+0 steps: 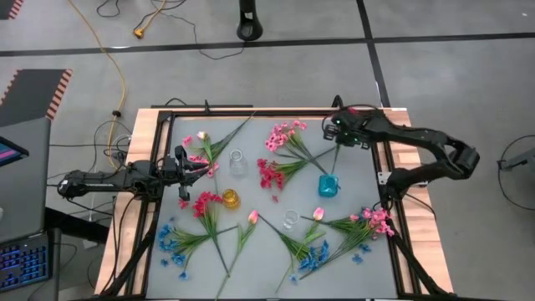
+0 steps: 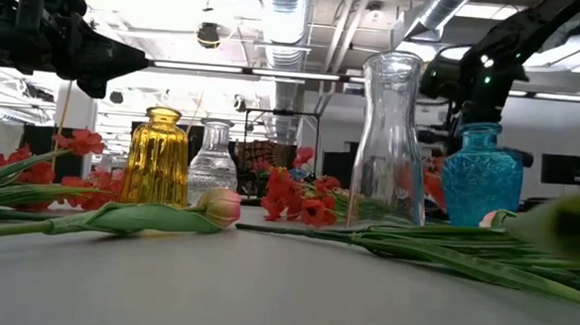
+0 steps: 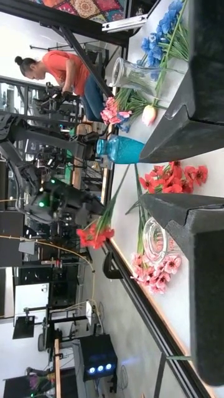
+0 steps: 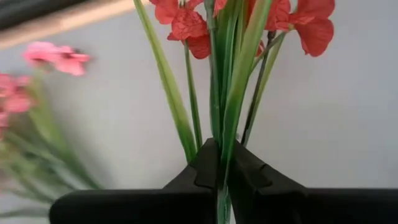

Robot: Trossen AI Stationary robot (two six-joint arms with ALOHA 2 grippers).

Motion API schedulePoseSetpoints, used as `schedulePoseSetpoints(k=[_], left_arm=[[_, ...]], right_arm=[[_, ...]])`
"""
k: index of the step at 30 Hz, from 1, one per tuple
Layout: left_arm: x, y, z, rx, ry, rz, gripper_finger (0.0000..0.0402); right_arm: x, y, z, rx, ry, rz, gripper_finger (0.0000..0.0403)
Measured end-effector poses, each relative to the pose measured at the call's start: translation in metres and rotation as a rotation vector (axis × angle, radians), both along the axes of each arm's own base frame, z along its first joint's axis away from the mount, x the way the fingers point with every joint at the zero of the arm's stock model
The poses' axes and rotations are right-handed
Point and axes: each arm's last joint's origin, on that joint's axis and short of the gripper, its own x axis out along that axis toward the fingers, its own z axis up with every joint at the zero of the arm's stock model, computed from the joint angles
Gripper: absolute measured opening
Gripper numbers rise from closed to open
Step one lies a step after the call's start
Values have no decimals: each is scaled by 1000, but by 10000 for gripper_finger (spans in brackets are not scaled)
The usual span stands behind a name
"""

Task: Sort flowers into vase by color
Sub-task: Put the top right red flowers into the blue vase

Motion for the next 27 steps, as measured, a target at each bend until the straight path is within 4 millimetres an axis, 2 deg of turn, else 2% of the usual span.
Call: schedulePoseSetpoints(k=[8,14,27], left_arm=[[0,0,0,0,0,0,77],[0,0,0,0,0,0,77],[0,0,0,0,0,0,77]], right_arm=[[-14,9,32,-189,-16,64,33],[-21,17,63,-370,-133,146,39],[-37,75,120,-675,-436,422,35]])
